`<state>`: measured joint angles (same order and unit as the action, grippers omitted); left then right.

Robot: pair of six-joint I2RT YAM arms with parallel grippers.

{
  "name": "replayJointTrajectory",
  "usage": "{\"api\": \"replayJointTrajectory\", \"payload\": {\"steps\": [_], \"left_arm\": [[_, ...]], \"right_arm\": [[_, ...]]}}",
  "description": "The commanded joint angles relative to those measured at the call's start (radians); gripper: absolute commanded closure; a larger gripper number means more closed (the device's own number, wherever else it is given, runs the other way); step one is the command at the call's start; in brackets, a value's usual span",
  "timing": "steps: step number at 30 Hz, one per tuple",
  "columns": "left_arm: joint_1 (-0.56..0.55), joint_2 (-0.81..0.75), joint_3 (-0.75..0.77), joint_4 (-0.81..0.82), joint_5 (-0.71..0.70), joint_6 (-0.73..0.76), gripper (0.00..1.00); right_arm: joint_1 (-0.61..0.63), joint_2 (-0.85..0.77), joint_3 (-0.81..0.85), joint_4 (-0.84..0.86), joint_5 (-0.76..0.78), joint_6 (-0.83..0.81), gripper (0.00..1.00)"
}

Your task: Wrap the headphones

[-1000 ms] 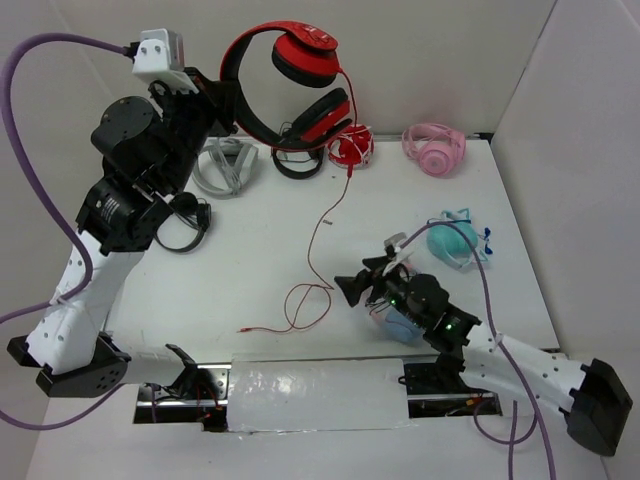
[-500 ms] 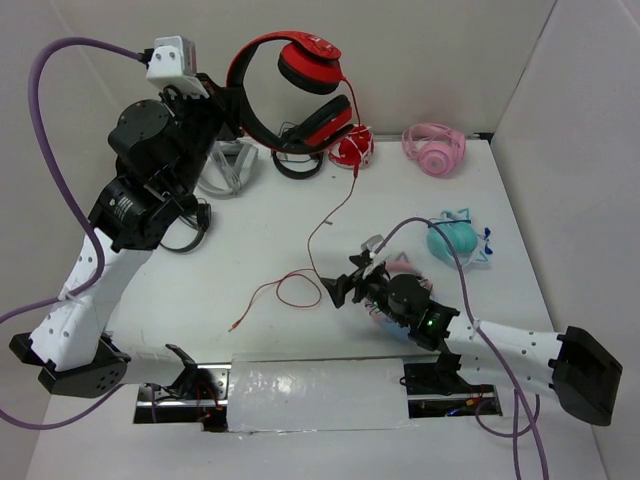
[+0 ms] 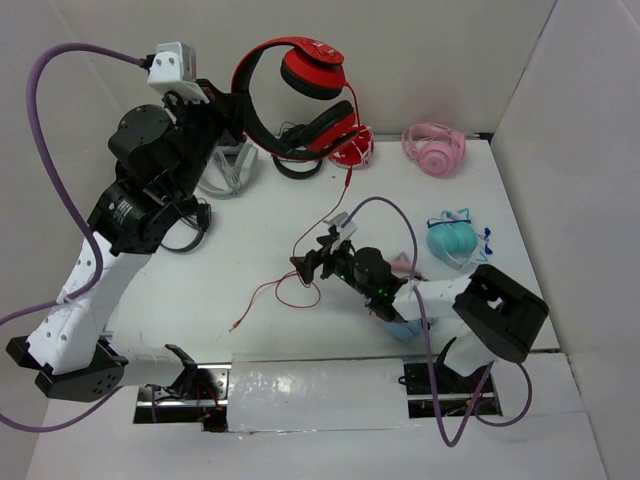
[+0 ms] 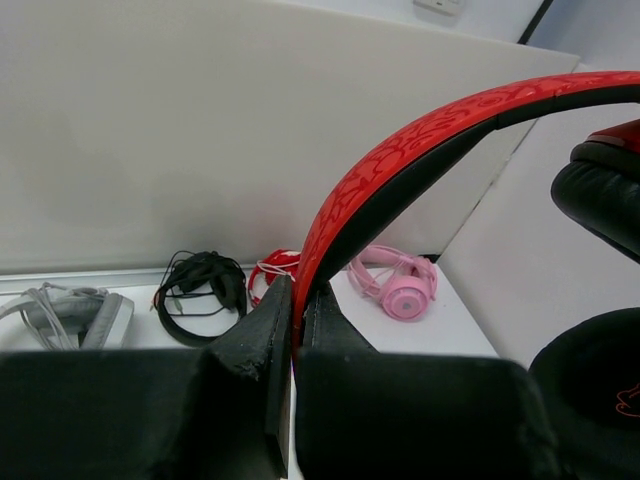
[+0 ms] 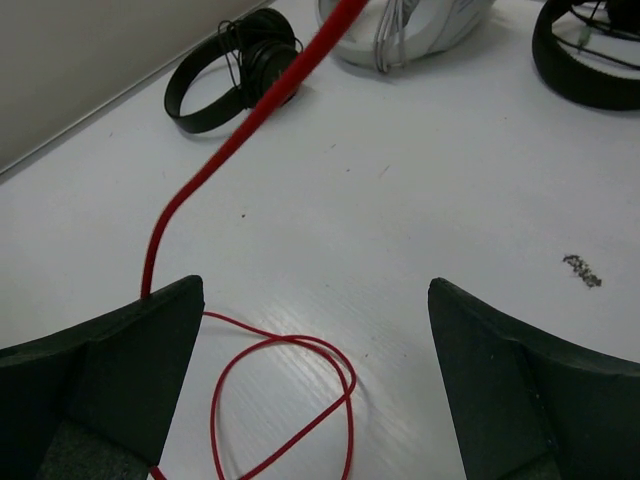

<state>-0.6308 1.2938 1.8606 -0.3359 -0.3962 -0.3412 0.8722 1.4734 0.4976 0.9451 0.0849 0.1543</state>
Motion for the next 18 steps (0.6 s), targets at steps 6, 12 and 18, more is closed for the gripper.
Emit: {"api": "replayJointTrajectory", "payload": {"steps": [6,12,18], "left_arm": [[-0.004,-0.08,-0.017,0.147,-0.023,-0.01,1.0],[-0.003,-0.094,-0.047,0.188,-0.061,0.019,1.0],[-0.003,-0.091,-0.052,0.196,-0.044,0.011,1.0]], "right_arm": [[0.014,-0.045,0.024,0.062,-0.004,0.062,0.0],[0.005,-0.185,-0.082,0.017,0.206,0.099,0.0],[-0.027,-0.356,-0.113,-0.132,0.107,0.081,0.0]]}}
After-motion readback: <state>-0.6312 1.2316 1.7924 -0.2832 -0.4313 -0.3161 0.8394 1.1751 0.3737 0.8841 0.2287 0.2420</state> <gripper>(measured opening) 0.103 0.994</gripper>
